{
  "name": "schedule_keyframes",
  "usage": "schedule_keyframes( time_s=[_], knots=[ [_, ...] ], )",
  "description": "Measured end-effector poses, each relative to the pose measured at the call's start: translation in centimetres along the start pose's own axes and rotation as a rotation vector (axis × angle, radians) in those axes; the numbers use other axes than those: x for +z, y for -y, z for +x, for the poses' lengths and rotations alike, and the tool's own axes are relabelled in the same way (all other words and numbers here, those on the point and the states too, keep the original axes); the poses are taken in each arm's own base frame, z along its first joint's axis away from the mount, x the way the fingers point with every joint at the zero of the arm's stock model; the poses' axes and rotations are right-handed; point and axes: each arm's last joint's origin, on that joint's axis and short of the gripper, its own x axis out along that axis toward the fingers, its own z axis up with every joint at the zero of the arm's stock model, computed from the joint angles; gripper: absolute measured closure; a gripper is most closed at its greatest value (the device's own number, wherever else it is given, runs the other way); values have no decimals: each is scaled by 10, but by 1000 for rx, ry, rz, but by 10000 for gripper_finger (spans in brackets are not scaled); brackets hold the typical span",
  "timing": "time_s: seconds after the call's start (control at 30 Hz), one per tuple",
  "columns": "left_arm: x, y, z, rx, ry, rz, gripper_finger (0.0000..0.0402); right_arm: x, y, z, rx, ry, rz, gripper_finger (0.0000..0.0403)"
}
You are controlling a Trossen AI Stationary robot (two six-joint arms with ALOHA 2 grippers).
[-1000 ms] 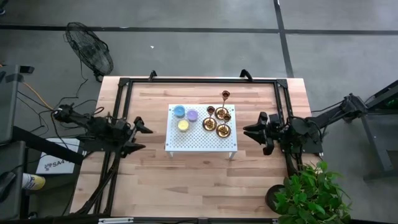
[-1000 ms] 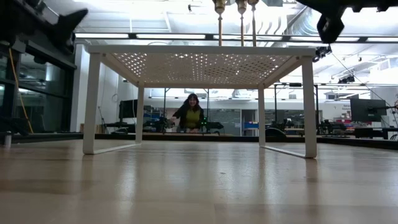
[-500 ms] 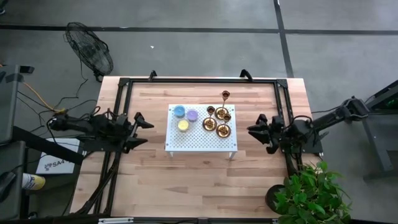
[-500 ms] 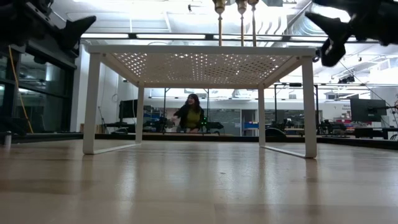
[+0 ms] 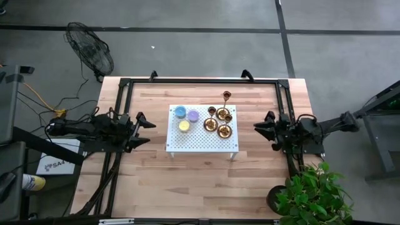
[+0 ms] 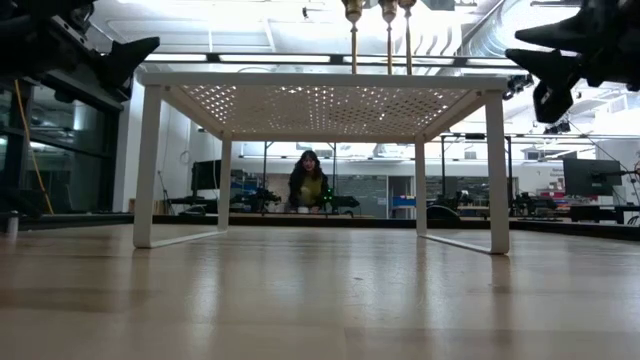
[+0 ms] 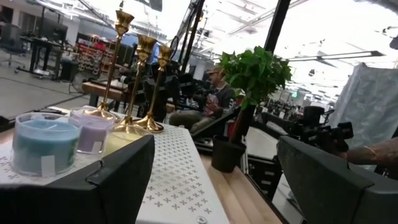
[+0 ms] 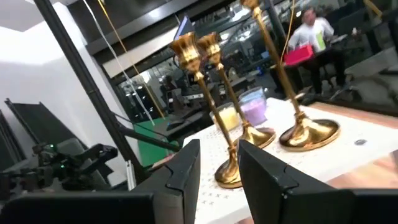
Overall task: Pick & Place candle stick holders
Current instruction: Return to Home Position
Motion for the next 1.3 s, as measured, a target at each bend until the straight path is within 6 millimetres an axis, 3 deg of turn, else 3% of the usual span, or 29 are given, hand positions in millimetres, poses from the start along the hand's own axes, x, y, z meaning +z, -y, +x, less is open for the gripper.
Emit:
schedule_keyframes(
  time_s=[0.27, 0.5, 0.7, 0.9, 1.2, 1.3],
  knots=[
    [7, 2, 0, 0, 24, 31, 67, 1, 3, -7, -43, 4, -65, 301],
    [4, 1, 0, 5, 2, 7, 67, -12, 7, -7, -38, -142, -122, 301],
    [-5, -7, -1, 206, -38, -122, 67, -13, 7, -7, -10, -163, -228, 301],
    [-5, -9, -2, 284, -5, -238, 67, -13, 8, -7, -37, -152, -277, 301],
    [1, -7, -1, 252, 9, 81, 67, -12, 8, -7, -57, -144, -277, 301],
    [-1, -7, -1, 257, -16, 117, 67, -12, 8, -7, -53, -145, -278, 301]
  ],
)
